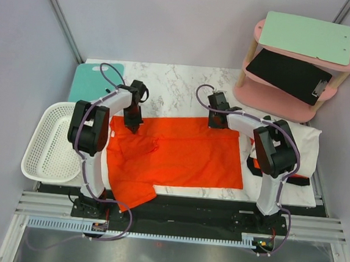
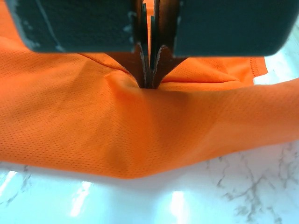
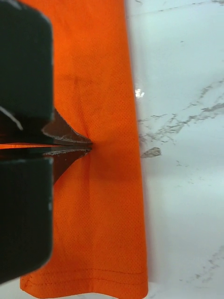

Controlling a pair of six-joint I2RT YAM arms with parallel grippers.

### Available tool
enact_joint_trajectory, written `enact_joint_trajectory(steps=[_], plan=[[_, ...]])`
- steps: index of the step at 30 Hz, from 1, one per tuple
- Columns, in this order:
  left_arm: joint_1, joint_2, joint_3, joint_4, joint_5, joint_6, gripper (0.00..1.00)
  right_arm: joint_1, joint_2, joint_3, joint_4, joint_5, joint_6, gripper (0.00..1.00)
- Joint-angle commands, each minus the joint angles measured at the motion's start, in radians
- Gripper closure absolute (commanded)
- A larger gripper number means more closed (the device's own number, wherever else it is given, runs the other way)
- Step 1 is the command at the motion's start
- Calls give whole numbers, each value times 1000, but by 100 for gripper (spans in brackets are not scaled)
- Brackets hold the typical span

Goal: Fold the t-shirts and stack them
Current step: Fold the tshirt

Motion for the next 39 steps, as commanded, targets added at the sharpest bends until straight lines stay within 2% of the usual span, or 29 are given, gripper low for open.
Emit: enact_joint_trajectory(steps=[1, 6, 15, 17, 21, 24, 26, 28, 29, 30, 31, 34, 35, 37, 38, 39], plan=[[-15, 74, 112, -18, -26, -15, 98, -3, 78, 60, -40, 89, -2, 100], [-17, 188, 241, -73, -53, -20, 98, -3, 157, 131, -46, 139, -2, 100], [-17, 424, 719, -237, -130, 23, 98, -25, 335, 390, -68, 160, -35, 100], [-24, 398, 711, -239, -161, 17, 98, -25, 322, 408, -68, 148, -51, 100], [-61, 188, 492, -155, -243, 0, 96, -25, 158, 315, -52, 130, -54, 100], [-80, 7, 362, -116, -257, -14, 79, -23, -9, 216, -51, 128, -55, 97], [-90, -113, 300, -101, -259, -18, 42, -25, -135, 157, -52, 131, -42, 92], [-107, -188, 197, -98, -264, -35, 15, -25, -256, 54, -51, 125, -32, 88], [-112, -247, 165, -98, -262, -44, 9, -26, -295, 21, -60, 122, -19, 83], [-124, -281, 89, -93, -251, -53, 6, -25, -336, -53, -61, 108, -15, 75], [-132, -307, 48, -89, -251, -67, 5, -26, -417, -88, -63, 96, -6, 53], [-175, -415, -108, -63, -253, -112, 5, -26, -575, -228, -91, 61, 35, 32], [-192, -444, -181, -44, -250, -129, 5, -26, -612, -259, -113, 56, 46, 29], [-205, -528, -265, 8, -202, -168, 6, -32, -698, -331, -153, 63, 101, 30], [-209, -560, -362, 46, -166, -179, 7, -40, -723, -348, -204, 62, 124, 31], [-210, -587, -407, 122, -92, -193, 7, -43, -743, -377, -230, 56, 155, 32]])
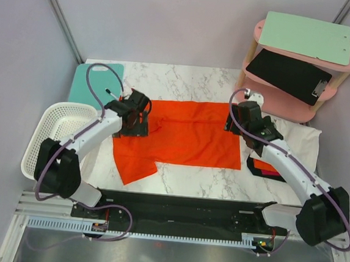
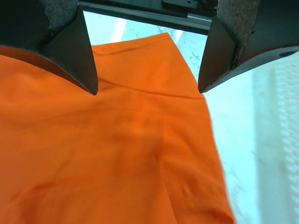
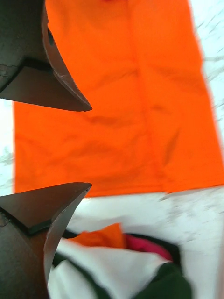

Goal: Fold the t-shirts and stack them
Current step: Fold the tshirt

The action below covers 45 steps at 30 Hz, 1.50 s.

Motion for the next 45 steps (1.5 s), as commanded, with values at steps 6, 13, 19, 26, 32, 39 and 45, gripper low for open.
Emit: enact_joint_trajectory(steps=[6, 13, 19, 26, 32, 39, 45], plan=[[-26, -230, -398, 259, 227, -186, 8, -28, -167, -197, -278, -90, 183, 36], [-29, -266, -441, 232, 207, -184, 8, -31, -164, -296, -296, -110, 235, 38], [-29, -276, -452, 215, 194, -183, 7, -31, -101, -321, -250, -87, 247, 39], [-29, -305, -455, 198, 183, -184, 7, -31, -4, -335, -158, -64, 252, 40], [-29, -308, -473, 167, 157, -194, 7, -31, 43, -359, -60, -57, 252, 61], [-29, -267, -528, 169, 157, -269, 17, -31, 54, -333, -42, -66, 241, 100], [-29, -188, -542, 163, 180, -276, 15, -41, 25, -310, -49, -30, 209, 100]])
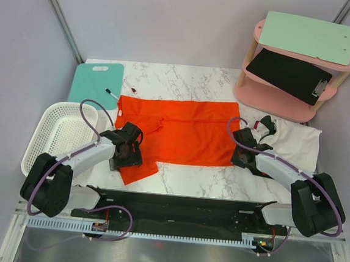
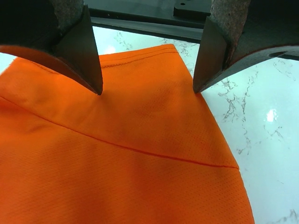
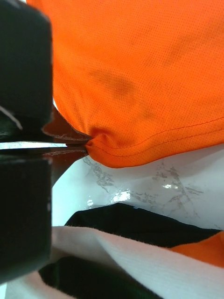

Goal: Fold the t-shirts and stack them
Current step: Fold the tshirt

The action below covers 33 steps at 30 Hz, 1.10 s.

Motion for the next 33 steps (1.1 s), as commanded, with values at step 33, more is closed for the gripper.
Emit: enact_joint_trajectory(steps=[33], plan=[[-329, 35, -62, -107, 13, -297, 42, -43, 21, 79, 78, -126, -50, 100]])
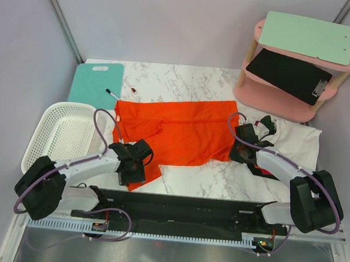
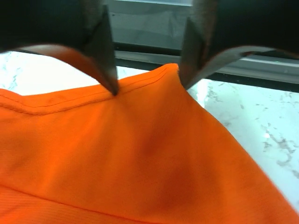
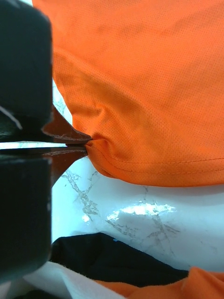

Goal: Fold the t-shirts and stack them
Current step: Fold the tshirt

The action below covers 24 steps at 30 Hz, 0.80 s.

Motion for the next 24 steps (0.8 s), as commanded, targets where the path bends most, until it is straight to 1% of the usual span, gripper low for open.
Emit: enact_joint_trajectory(steps=[1, 3, 4, 6, 9, 10, 13, 14, 17, 19, 20, 22, 23, 24], plan=[[-55, 119, 36, -35, -27, -80, 55, -11, -6, 42, 23, -14, -9, 100], [-72, 141, 53, -52, -50, -90, 76, -11, -6, 47, 23, -20, -13, 100], [-75, 150, 54, -55, -53, -98, 98, -13, -9, 49, 22, -23, -13, 100], [-78, 142, 53, -56, -60, -100, 98, -14, -15, 49, 19, -39, -16, 100], [-78, 75, 47, -68, -70, -109, 98, -13, -36, 49, 12, -58, -26, 100], [-78, 22, 47, -75, -75, -117, 98, -13, -52, 49, 8, -62, -33, 100], [-78, -66, 66, -102, -102, -130, 98, -14, -96, 50, 0, -78, -42, 100], [-78, -121, 86, -105, -112, -132, 98, -14, -107, 52, 2, -83, -46, 100], [-77, -204, 138, -116, -167, -143, 98, -14, -131, 73, 8, -82, -50, 100], [-75, -210, 172, -121, -219, -121, 98, -13, -127, 90, 9, -80, -52, 100], [-74, -204, 222, -128, -237, -112, 98, -13, -124, 108, 14, -79, -56, 100], [-69, -155, 278, -138, -293, -77, 98, -13, -104, 127, 25, -62, -62, 100], [-68, -132, 337, -151, -314, -65, 98, -13, -95, 150, 34, -54, -65, 100], [-62, -84, 367, -153, -352, -37, 98, -14, -75, 163, 37, -45, -70, 100]])
